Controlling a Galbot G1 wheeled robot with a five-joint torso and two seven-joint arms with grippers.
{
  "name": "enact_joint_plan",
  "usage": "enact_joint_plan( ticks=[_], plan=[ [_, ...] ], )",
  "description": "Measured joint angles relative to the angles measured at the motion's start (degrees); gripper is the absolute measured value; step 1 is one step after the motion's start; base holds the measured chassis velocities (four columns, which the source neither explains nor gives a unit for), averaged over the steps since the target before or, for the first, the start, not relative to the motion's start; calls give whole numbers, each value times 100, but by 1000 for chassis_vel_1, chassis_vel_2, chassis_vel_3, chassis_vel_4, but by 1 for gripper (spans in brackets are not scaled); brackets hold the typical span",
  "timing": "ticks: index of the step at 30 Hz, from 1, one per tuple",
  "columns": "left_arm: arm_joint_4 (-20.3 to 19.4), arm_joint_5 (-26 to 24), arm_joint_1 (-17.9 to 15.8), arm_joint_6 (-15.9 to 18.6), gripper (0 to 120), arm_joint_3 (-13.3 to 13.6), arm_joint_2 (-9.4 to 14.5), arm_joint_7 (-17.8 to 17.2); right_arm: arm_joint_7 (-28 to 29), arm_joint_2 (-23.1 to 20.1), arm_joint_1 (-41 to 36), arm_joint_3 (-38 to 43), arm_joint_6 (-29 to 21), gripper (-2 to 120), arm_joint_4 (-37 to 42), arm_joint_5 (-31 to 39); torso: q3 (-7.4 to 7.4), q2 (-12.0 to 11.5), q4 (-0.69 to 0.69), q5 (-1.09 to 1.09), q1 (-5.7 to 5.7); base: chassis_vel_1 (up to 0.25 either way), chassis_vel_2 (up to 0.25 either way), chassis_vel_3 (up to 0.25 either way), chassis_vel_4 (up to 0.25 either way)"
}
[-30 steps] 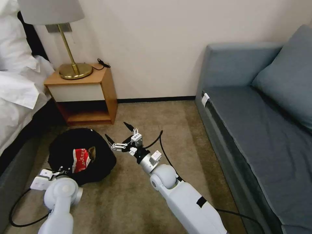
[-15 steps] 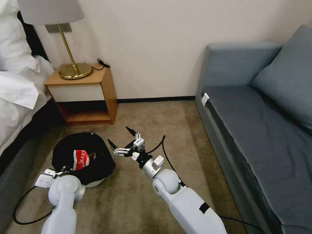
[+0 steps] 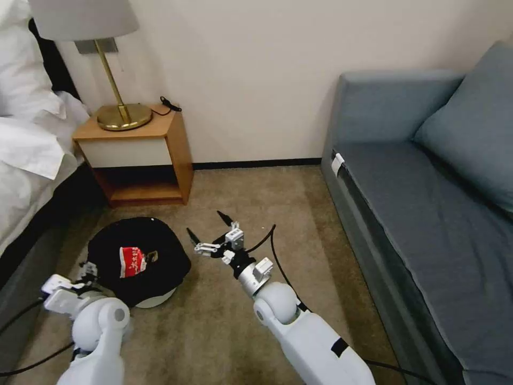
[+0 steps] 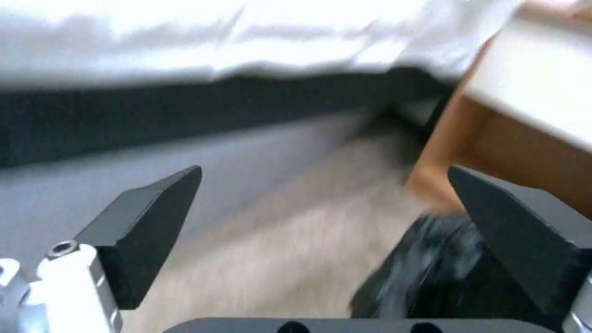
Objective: Pick up the trash bin, then pick up the garbage on the floor and place it into the trash bin.
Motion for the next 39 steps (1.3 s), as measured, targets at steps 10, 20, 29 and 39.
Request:
enact_joint_plan(
  ticks=[10, 20, 29, 39],
  plan=[
    [-229, 2455, 843, -1262, 100, 107, 217, 2187, 667, -47, -546, 650, -515, 100, 529, -106, 0, 0, 1, 0, 0, 0, 0, 0, 0],
    [-352, 3353, 1351, -1663, 100, 374, 66, 2428, 651, -178, -1475, 1275, -503, 100, 1123, -465, 0, 0, 0, 1, 0, 0, 0, 0, 0],
    [-517, 3529, 1600, -1743, 100, 624, -117, 2422, 540, -45, -1981, 1508, -350, 100, 1508, -647, 0, 0, 0, 0, 0, 0, 0, 0, 0],
    [-528, 3532, 1607, -1751, 100, 650, -132, 2391, 533, -9, -2036, 1570, -342, 100, 1585, -696, 0, 0, 0, 0, 0, 0, 0, 0, 0]
  ],
)
